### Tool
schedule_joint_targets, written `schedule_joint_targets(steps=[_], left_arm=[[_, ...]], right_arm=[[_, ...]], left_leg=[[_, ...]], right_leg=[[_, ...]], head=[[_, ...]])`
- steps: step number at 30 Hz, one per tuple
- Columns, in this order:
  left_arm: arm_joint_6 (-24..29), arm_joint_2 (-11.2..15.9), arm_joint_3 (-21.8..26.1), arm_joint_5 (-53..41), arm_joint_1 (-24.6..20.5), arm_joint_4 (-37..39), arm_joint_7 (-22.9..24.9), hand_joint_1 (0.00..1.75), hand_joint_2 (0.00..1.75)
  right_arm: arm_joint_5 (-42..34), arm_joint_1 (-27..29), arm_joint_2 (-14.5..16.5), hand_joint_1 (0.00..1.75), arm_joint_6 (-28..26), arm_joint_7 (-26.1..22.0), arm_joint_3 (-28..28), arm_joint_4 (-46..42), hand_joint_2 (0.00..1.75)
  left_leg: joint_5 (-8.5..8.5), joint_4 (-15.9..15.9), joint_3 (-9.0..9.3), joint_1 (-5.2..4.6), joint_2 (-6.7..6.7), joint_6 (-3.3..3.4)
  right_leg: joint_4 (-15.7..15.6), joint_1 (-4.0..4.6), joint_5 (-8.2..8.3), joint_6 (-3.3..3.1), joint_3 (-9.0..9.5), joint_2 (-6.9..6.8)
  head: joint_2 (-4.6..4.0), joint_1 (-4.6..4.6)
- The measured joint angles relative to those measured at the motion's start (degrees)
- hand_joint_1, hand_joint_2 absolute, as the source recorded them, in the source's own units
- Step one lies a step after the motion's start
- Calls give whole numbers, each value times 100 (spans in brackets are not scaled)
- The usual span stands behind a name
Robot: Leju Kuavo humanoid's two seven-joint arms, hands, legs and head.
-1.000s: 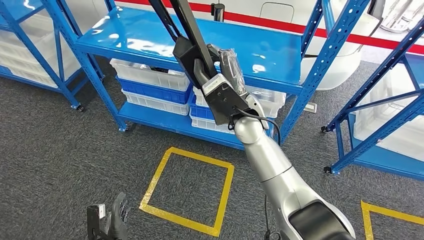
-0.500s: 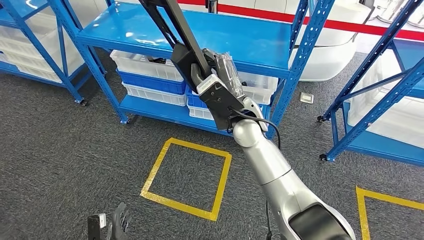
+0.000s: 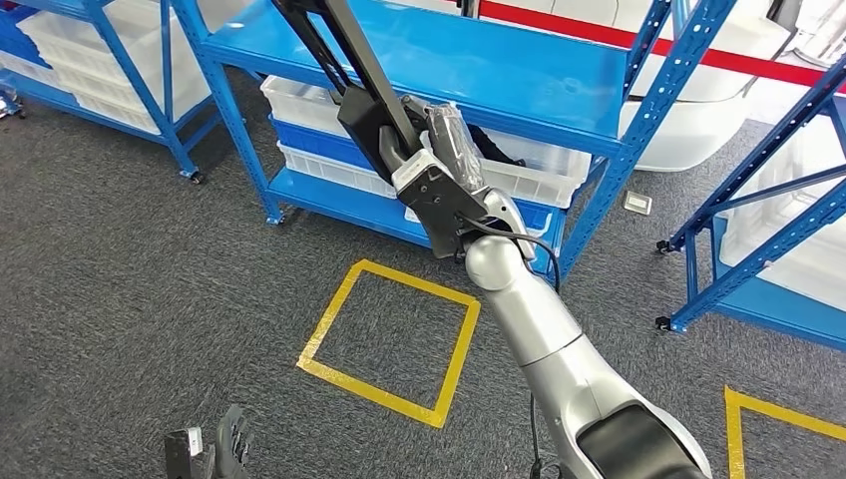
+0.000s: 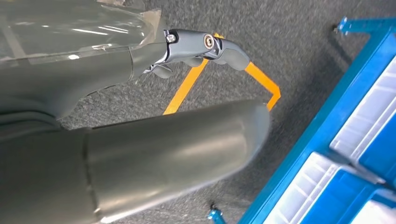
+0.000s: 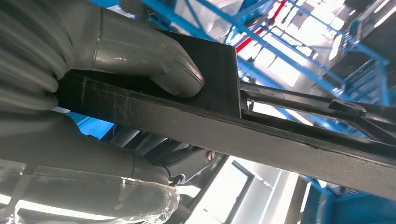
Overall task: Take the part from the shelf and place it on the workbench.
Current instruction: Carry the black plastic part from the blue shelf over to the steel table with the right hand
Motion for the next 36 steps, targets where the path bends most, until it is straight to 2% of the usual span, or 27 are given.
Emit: schedule_joint_targets(steps=[2,3,4,5,7,9,10,11,12,14,15,17,18,19,20,21,23,24,25,27,29,31,33,34,35,36], left_arm=[[-4,-1,-5,32,-34,-1,0,0,0],[-7,-1,-9,50,-45,-1,0,0,0],[-7,0,-13,69,-53,-1,0,0,0],[-5,1,-16,83,-65,-1,1,0,0],[-2,0,-22,102,-112,-1,4,0,0],[2,-3,-27,113,-182,-1,6,0,0],[8,-4,-28,128,-209,-1,7,0,0],[21,-4,-28,145,-227,-1,6,0,0],[37,3,-28,159,-237,-1,5,0,0],[71,22,-28,178,-257,-1,3,0,0],[84,32,-28,180,-275,-1,2,0,0],[101,36,-28,182,-304,0,2,0,0],[104,38,-28,182,-310,1,2,0,0],[104,39,-28,184,-312,1,2,0,0],[104,42,-28,185,-313,2,2,0,0],[104,47,-28,187,-317,2,2,0,0],[104,55,-28,191,-335,2,2,0,0],[104,54,-28,192,-347,2,2,0,0],[104,51,-28,192,-356,2,2,0,0],[104,46,-28,193,-365,2,2,0,0],[108,45,-28,193,-369,2,2,0,0],[119,44,-30,187,-390,2,0,0,0],[133,41,-32,178,-410,2,-1,0,0],[142,39,-33,174,-412,3,-1,0,0],[153,39,-33,174,-413,3,-1,0,0],[162,40,-33,174,-417,3,0,0,0]], right_arm=[[-37,-24,-19,175,-29,-80,6,81,175],[-55,-27,-29,175,-44,-117,8,130,175],[-70,-28,-37,175,-57,-148,9,178,175],[-82,-35,-43,175,-66,-174,10,223,175],[-92,-81,-45,175,-74,-206,15,288,175],[-101,-168,-43,175,-75,-225,19,334,175],[-109,-210,-42,175,-75,-231,20,355,175],[-118,-247,-38,175,-75,-235,21,375,175],[-127,-277,-30,175,-75,-236,23,392,175],[-140,-332,-3,175,-75,-238,25,417,175],[-144,-357,10,175,-75,-239,26,426,175],[-150,-386,21,175,-75,-240,26,444,175],[-152,-388,22,175,-75,-240,27,457,175],[-154,-386,22,175,-75,-240,29,470,175],[-155,-384,22,175,-75,-240,31,482,175],[-156,-386,23,175,-75,-240,32,490,175],[-157,-397,30,175,-75,-240,32,493,175],[-156,-408,34,175,-75,-240,33,493,175],[-155,-419,40,175,-75,-241,36,493,175],[-155,-438,50,175,-75,-244,42,495,175],[-158,-444,51,175,-75,-246,44,497,175],[-181,-444,42,175,-70,-253,40,498,175],[-226,-419,15,175,-53,-270,35,499,175],[-244,-391,-3,175,-44,-279,33,499,175],[-255,-356,-20,175,-38,-289,31,496,175],[-259,-318,-36,175,-35,-300,27,481,175]], left_leg=[[50,-5,-58,-5,-72,57],[72,-4,-86,-9,-118,67],[91,-3,-107,-13,-167,67],[111,-1,-123,-16,-220,60],[149,1,-145,-15,-325,33],[195,9,-188,-28,-419,-18],[223,6,-212,-27,-455,-52],[255,-5,-230,-26,-494,-93],[282,-21,-246,-19,-523,-131],[205,68,-314,-18,-418,-198],[67,264,-405,-18,-313,-229],[-332,980,-703,4,-132,-298],[-481,1339,-848,21,-103,-331],[-544,1557,-926,39,-86,-359],[-503,1555,-894,60,-65,-382],[-374,1329,-747,81,-30,-400],[-100,586,-306,92,134,-424],[-31,306,-156,84,190,-399],[-12,154,-87,67,218,-358],[-4,109,-116,29,137,-235],[35,74,-127,11,51,-126],[73,38,-132,14,-38,-32],[95,35,-157,1,-144,12],[103,35,-166,-8,-204,23],[110,36,-171,-17,-267,31],[117,38,-174,-25,-330,35]], right_leg=[[788,-13,-341,-36,-348,131],[1135,-13,-457,-34,-496,158],[1287,-11,-488,-12,-550,171],[1196,-11,-427,22,-486,183],[429,-13,-129,78,-81,275],[-254,-4,85,76,255,413],[-386,5,121,55,309,453],[-409,20,134,31,313,436],[-421,-5,165,-5,309,396],[-464,-67,230,-84,317,310],[-486,-103,259,-122,318,260],[-492,-100,279,-162,306,159],[-491,-97,279,-161,301,103],[-489,-97,279,-160,297,46],[-485,-101,279,-158,295,-8],[-478,-108,276,-152,295,-56],[-449,-99,250,-108,287,-135],[-427,-74,234,-74,275,-166],[-411,-44,225,-37,261,-193],[-412,3,232,30,242,-256],[-344,-14,167,76,182,-216],[147,-45,-84,53,-60,-24],[934,-42,-368,14,-440,126],[1198,-36,-430,19,-578,158],[1250,-30,-408,42,-614,176],[1068,-28,-299,75,-534,198]], head=[[1,7],[1,8],[0,9],[1,10],[0,15],[0,16],[0,16],[0,16],[1,18],[0,3],[0,-9],[0,-28],[0,-29],[0,-29],[-1,-31],[0,-31],[0,-31],[0,-34],[0,-37],[0,-40],[-1,-37],[-1,-31],[-1,-25],[-1,-25],[-1,-24],[-1,-25]])
